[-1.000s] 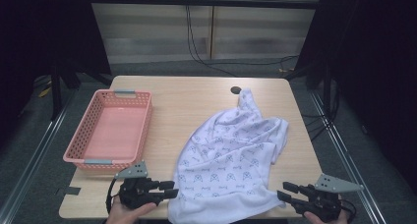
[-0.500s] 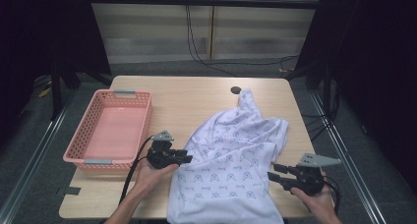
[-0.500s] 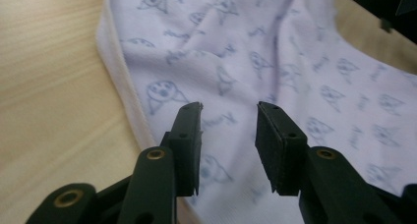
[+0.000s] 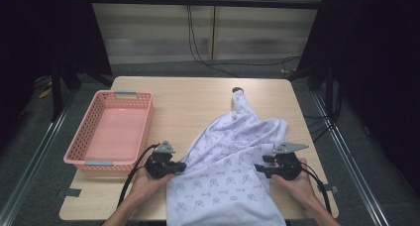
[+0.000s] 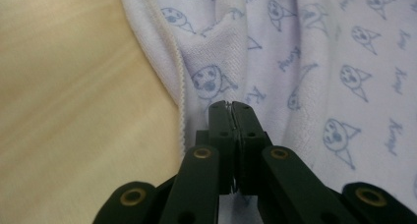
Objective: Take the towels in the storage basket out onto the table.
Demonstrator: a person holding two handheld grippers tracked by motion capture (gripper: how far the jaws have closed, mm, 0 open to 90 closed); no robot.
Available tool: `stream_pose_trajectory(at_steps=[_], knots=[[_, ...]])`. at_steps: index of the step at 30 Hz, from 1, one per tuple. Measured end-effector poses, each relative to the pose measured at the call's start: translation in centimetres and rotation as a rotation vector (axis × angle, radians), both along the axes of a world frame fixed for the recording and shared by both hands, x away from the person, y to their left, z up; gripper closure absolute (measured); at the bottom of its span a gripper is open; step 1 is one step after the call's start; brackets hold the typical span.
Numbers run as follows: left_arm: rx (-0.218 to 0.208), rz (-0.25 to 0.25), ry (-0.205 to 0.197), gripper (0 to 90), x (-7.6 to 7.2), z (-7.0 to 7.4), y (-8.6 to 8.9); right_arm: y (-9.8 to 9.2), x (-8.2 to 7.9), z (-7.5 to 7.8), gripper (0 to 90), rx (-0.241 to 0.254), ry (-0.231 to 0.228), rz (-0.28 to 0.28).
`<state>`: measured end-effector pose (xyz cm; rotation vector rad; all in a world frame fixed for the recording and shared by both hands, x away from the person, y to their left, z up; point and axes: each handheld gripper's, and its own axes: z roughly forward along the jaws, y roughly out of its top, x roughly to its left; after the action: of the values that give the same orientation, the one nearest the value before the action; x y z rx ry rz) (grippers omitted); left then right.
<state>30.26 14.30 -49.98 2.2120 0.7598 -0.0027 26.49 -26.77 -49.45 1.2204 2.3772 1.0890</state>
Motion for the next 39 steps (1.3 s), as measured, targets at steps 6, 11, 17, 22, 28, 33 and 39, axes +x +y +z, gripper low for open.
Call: stream_pose_trajectory(at_steps=[6,11,17,22,28,33,39], knots=[[0.018,-0.037,0.034,88.4,-2.9,0.3,0.8,1.1,-0.4,-0.6,53.3,-0.073,-0.019,0.018],[0.02,-0.05,0.039,88.5,-4.5,0.4,0.8,1.0,-2.1,-0.1,84.2,-0.069,0.028,0.06],[-0.04,-0.087,0.081,88.5,-5.3,0.8,0.6,-3.1,-6.2,1.9,87.5,0.059,0.05,0.011],[-0.103,-0.14,0.095,83.5,-7.4,1.5,-0.1,-4.8,-8.3,2.5,83.3,0.11,0.052,-0.007],[-0.175,-0.047,0.034,65.2,-4.3,2.6,0.0,-4.9,-7.3,3.2,63.6,0.106,-0.018,-0.031],[-0.137,-0.018,-0.014,61.7,0.1,2.4,-2.2,-4.4,-3.5,3.4,53.1,0.085,-0.053,-0.052],[-0.077,-0.006,-0.033,62.9,3.1,0.9,-5.1,-3.3,0.9,2.0,46.2,0.052,-0.002,-0.039]])
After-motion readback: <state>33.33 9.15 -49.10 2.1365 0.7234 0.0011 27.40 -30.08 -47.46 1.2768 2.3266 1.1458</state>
